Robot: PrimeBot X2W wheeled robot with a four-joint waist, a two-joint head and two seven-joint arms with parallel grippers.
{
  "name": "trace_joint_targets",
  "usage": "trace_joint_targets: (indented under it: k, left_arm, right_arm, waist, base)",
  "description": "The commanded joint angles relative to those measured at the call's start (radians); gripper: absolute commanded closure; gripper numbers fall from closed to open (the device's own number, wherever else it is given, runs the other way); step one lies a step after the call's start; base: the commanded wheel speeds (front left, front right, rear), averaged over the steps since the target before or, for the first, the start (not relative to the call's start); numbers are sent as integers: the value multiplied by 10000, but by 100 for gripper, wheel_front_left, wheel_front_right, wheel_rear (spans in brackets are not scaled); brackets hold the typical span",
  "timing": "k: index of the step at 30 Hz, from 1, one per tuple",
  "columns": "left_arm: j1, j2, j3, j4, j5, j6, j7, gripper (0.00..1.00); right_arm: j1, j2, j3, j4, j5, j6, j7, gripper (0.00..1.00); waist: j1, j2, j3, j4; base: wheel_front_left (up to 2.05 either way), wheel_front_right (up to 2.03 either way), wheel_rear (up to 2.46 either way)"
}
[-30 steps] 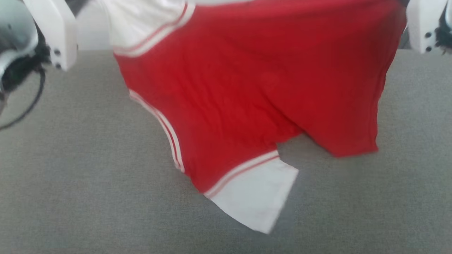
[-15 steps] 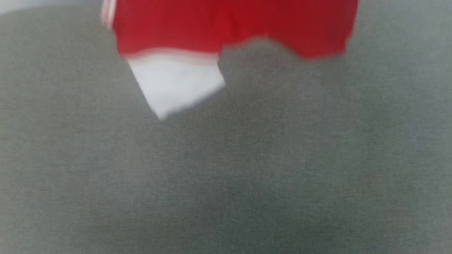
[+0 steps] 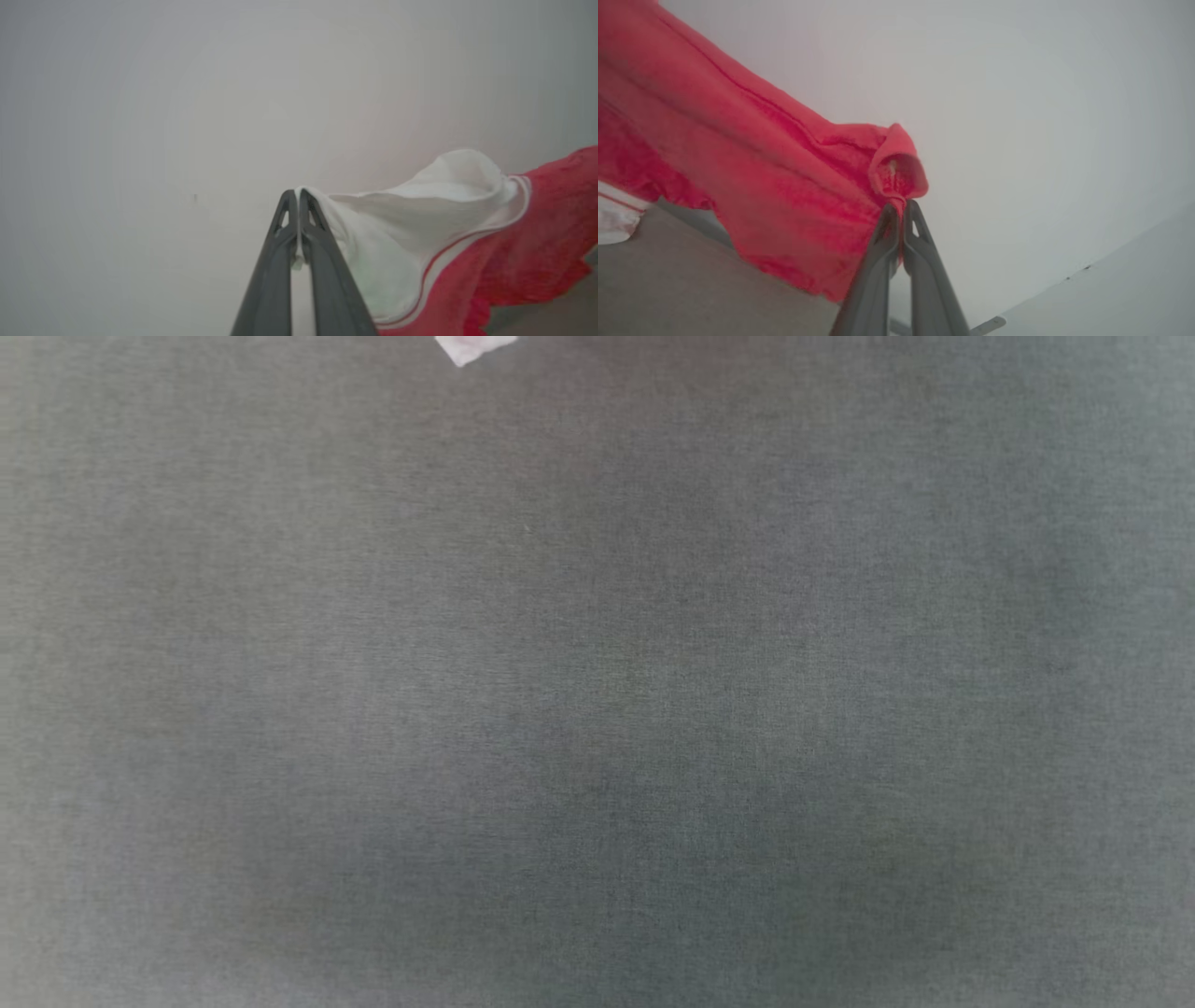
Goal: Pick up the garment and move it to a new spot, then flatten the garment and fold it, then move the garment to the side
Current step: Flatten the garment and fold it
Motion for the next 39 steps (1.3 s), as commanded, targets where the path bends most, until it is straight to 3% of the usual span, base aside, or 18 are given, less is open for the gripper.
trace_joint_targets:
  k: [1, 7, 11, 17, 22, 28, 39]
  left_arm:
    - [422, -131, -169, 66, -196, -175, 32, 100]
    - [2540, -82, -1266, -438, -1464, -462, 1786, 100]
    - [3847, 732, -1943, -1765, -2699, -458, 3068, 100]
    - [5456, 1687, -2215, -3401, -3760, -438, 3922, 100]
    - [7012, 2611, -2396, -5313, -4484, 232, 4561, 100]
    - [8871, 3601, -2705, -7804, -5247, 1425, 4965, 100]
    - [11296, 4794, -3214, -10687, -6336, 3238, 5085, 100]
  right_arm:
    - [308, 18, 88, 227, 85, -17, 122, 100]
    - [1668, 325, 1132, 702, 1148, -17, 330, 100]
    - [2699, 135, 1972, 401, 2359, -17, 761, 100]
    - [4300, -510, 3151, -950, 4180, -17, 1572, 100]
    - [5903, -1844, 4322, -3281, 6139, -16, 2608, 100]
    - [7758, -3612, 5139, -5999, 8023, -16, 3638, 100]
    - [10782, -5675, 5298, -8935, 9753, -16, 4385, 100]
  waist:
    - [0, 0, -200, 111]
    - [0, 0, -933, 256]
    - [0, 0, -1433, 321]
    - [0, 0, -1951, 379]
    - [0, 0, -2358, 431]
    - [0, 0, -2725, 519]
    - [0, 0, -2993, 640]
  base:
    - [0, 0, 0]
    - [0, 0, 0]
    - [0, 0, 0]
    - [0, 0, 0]
    - [0, 0, 0]
    - [0, 0, 0]
    - [0, 0, 0]
